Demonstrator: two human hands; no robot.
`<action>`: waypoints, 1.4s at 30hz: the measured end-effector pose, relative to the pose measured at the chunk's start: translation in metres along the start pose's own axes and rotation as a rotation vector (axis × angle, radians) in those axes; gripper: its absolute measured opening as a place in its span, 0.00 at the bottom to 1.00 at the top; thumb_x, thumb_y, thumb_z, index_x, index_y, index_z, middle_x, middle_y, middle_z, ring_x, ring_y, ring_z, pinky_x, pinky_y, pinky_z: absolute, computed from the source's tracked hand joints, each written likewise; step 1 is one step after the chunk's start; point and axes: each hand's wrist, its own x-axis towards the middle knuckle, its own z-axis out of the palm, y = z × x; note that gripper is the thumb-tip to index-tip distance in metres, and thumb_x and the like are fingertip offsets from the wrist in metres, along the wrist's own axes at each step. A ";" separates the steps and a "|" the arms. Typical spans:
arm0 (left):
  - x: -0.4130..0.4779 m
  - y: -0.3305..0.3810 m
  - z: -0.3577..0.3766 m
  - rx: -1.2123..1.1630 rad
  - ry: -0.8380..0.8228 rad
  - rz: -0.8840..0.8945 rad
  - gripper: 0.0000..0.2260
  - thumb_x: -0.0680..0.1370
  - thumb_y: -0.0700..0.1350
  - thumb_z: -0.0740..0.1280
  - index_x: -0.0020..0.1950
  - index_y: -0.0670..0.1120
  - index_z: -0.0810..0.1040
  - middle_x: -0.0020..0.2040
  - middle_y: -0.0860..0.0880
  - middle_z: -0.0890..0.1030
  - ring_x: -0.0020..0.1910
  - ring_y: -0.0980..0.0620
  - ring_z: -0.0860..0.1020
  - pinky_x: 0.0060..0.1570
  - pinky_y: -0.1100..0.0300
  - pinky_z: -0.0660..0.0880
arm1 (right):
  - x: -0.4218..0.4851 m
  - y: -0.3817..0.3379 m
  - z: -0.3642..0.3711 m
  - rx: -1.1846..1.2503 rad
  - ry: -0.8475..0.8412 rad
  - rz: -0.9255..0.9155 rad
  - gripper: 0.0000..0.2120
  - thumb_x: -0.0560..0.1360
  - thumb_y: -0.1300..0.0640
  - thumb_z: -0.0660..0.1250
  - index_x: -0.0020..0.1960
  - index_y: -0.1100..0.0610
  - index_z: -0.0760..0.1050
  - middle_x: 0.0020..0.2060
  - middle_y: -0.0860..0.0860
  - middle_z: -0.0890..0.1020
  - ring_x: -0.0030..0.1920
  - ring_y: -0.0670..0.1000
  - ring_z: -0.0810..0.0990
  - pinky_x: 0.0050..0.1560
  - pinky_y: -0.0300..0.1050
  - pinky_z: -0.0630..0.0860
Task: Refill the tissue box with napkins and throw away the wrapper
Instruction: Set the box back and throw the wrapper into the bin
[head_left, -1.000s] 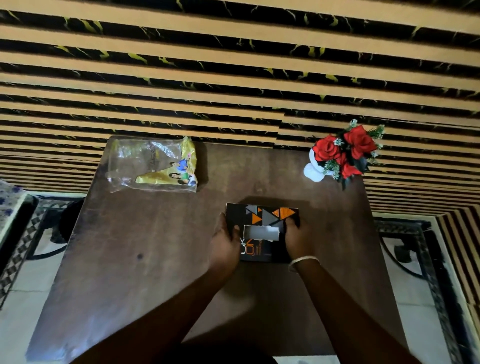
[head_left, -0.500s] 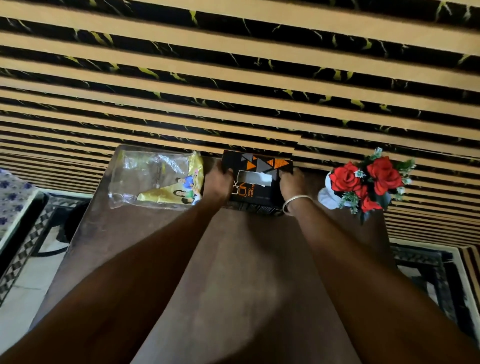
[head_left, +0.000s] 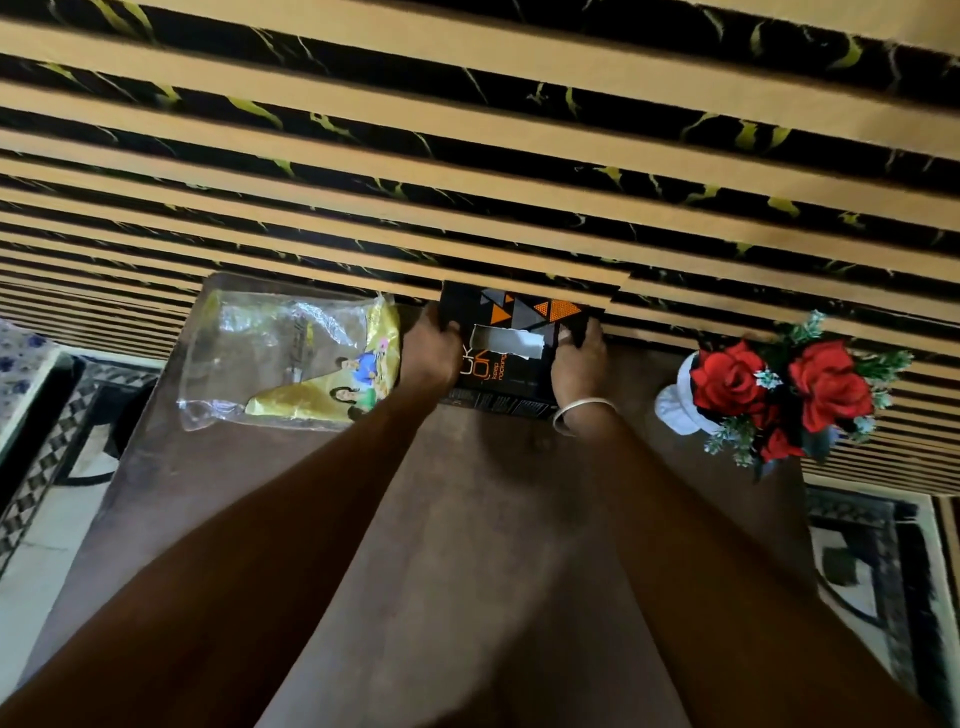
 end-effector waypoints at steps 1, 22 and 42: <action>0.000 -0.001 0.001 0.018 0.011 0.011 0.15 0.83 0.44 0.58 0.70 0.46 0.69 0.56 0.46 0.79 0.45 0.55 0.78 0.41 0.63 0.75 | -0.002 0.001 0.000 -0.002 0.009 -0.011 0.25 0.84 0.54 0.56 0.80 0.53 0.55 0.76 0.57 0.65 0.72 0.61 0.68 0.68 0.51 0.67; -0.058 -0.076 -0.134 0.463 0.573 -0.130 0.40 0.72 0.50 0.71 0.80 0.51 0.54 0.79 0.40 0.53 0.75 0.34 0.55 0.70 0.34 0.56 | -0.100 -0.051 0.107 -0.698 -0.295 -0.934 0.43 0.72 0.48 0.73 0.79 0.53 0.52 0.75 0.60 0.56 0.73 0.61 0.60 0.73 0.55 0.62; -0.013 -0.126 -0.178 0.507 0.179 -0.288 0.35 0.75 0.46 0.71 0.78 0.55 0.57 0.76 0.41 0.55 0.73 0.35 0.56 0.70 0.35 0.62 | -0.097 -0.031 0.208 -1.079 -0.587 -0.607 0.43 0.72 0.64 0.71 0.78 0.41 0.54 0.75 0.62 0.50 0.73 0.69 0.56 0.73 0.55 0.62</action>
